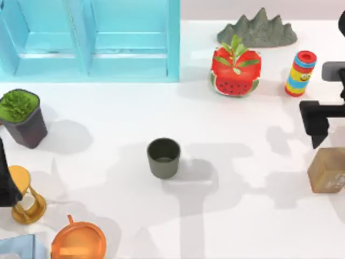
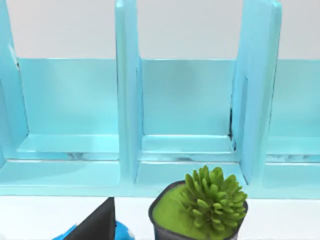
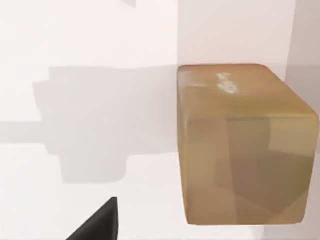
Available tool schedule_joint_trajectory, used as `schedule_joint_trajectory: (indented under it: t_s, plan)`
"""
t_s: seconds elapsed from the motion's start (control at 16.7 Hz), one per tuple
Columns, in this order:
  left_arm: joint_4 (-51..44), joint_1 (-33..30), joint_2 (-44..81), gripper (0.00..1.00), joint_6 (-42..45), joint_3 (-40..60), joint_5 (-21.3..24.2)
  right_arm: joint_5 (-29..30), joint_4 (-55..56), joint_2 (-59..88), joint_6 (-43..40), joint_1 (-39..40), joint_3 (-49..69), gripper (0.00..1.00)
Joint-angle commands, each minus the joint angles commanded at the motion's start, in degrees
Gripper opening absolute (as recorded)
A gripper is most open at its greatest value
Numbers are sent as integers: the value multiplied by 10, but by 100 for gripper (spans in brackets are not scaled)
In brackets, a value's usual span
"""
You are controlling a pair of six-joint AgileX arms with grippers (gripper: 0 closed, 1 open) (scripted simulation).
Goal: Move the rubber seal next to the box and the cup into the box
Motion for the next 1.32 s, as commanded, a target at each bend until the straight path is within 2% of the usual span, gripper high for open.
schedule_joint_trajectory:
  t_s: [0.36, 0.78, 1.02, 1.32]
  plan:
    - [0, 0, 0, 100, 0, 0, 0, 0, -149, -15, -2, -2, 131, 100]
    - [0, 0, 0, 100, 0, 0, 0, 1, -158, -7, 4, 5, 146, 100]
    - [0, 0, 0, 100, 0, 0, 0, 8, -174, 75, 67, 68, 234, 100]
    - [0, 0, 0, 100, 0, 0, 0, 25, -205, 253, 199, 198, 458, 100]
